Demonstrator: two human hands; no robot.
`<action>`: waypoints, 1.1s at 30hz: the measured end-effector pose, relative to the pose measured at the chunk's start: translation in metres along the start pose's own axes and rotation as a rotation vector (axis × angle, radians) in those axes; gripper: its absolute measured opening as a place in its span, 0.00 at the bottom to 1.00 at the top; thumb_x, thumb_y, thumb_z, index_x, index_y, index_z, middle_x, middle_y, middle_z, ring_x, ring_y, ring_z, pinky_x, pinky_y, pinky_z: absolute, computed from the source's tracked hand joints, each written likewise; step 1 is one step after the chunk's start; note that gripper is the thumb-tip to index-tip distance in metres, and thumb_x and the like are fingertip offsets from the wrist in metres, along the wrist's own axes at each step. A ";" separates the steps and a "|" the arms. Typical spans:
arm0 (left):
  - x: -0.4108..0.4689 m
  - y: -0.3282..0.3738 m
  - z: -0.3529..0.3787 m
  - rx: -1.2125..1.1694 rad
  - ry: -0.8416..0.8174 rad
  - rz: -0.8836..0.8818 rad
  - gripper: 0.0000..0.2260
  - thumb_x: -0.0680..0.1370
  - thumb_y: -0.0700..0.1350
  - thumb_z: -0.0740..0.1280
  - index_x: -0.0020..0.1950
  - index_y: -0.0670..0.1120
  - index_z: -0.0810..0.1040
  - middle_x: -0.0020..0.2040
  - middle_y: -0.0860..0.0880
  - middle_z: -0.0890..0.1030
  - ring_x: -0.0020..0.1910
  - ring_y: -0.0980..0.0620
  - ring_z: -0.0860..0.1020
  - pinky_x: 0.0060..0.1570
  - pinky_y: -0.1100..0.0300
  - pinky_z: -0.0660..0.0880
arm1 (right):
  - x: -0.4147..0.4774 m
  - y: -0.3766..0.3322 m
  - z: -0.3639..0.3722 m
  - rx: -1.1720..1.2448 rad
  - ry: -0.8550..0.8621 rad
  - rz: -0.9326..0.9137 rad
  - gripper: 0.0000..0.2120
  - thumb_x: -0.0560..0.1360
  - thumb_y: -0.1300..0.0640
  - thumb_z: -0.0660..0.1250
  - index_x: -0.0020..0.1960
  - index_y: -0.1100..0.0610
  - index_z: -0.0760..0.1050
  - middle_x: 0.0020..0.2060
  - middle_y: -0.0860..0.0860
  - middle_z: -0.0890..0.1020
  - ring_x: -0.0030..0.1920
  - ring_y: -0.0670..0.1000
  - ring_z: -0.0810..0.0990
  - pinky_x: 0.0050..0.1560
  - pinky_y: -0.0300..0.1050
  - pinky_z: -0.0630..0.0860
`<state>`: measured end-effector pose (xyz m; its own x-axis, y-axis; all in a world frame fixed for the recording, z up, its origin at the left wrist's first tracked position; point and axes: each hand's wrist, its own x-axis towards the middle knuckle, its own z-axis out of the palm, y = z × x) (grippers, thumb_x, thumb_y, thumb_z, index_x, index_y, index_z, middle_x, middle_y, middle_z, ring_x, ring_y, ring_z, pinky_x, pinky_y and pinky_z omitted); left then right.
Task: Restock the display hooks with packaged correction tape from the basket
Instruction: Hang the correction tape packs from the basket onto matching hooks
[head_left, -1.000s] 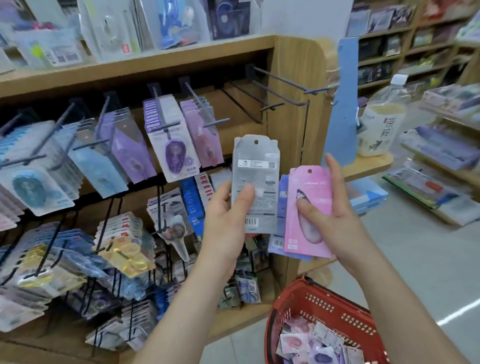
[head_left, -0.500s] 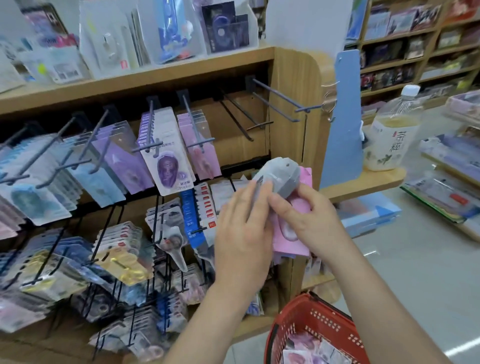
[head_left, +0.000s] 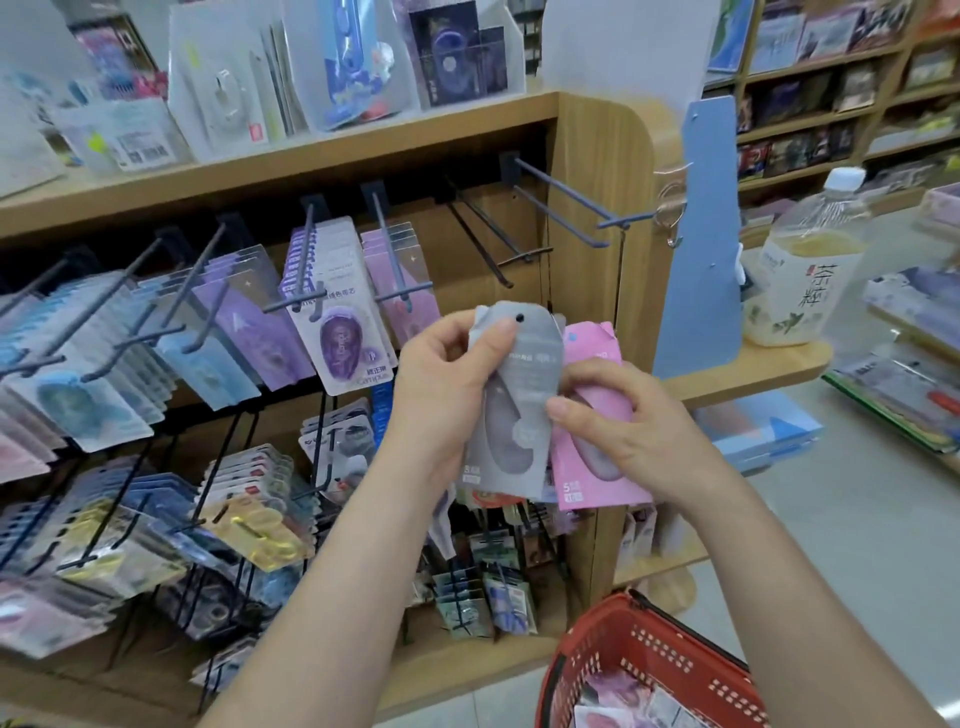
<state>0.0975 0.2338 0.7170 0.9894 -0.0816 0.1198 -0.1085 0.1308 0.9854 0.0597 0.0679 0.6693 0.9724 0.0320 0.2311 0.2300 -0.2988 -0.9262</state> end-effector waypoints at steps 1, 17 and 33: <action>0.004 0.000 0.003 -0.013 0.053 0.020 0.02 0.79 0.43 0.69 0.48 0.45 0.81 0.40 0.49 0.85 0.39 0.53 0.82 0.41 0.56 0.79 | 0.002 0.004 -0.001 -0.014 0.007 0.016 0.17 0.64 0.32 0.74 0.49 0.39 0.80 0.53 0.48 0.80 0.56 0.45 0.78 0.58 0.39 0.73; 0.044 -0.013 0.027 0.099 0.253 0.105 0.06 0.79 0.46 0.69 0.43 0.47 0.78 0.37 0.48 0.81 0.36 0.54 0.78 0.36 0.58 0.74 | 0.015 0.030 0.013 0.028 0.029 0.143 0.06 0.75 0.49 0.71 0.43 0.51 0.81 0.40 0.41 0.82 0.39 0.37 0.77 0.42 0.31 0.72; 0.051 -0.004 0.016 0.080 0.146 0.063 0.04 0.77 0.42 0.72 0.43 0.49 0.82 0.37 0.53 0.83 0.38 0.56 0.81 0.42 0.59 0.78 | 0.013 0.035 0.016 0.228 -0.121 0.187 0.10 0.75 0.46 0.67 0.46 0.49 0.83 0.42 0.42 0.85 0.43 0.39 0.81 0.44 0.30 0.72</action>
<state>0.1472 0.2135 0.7214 0.9833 0.0696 0.1684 -0.1721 0.0519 0.9837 0.0807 0.0726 0.6348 0.9931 0.1139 0.0266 0.0369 -0.0889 -0.9954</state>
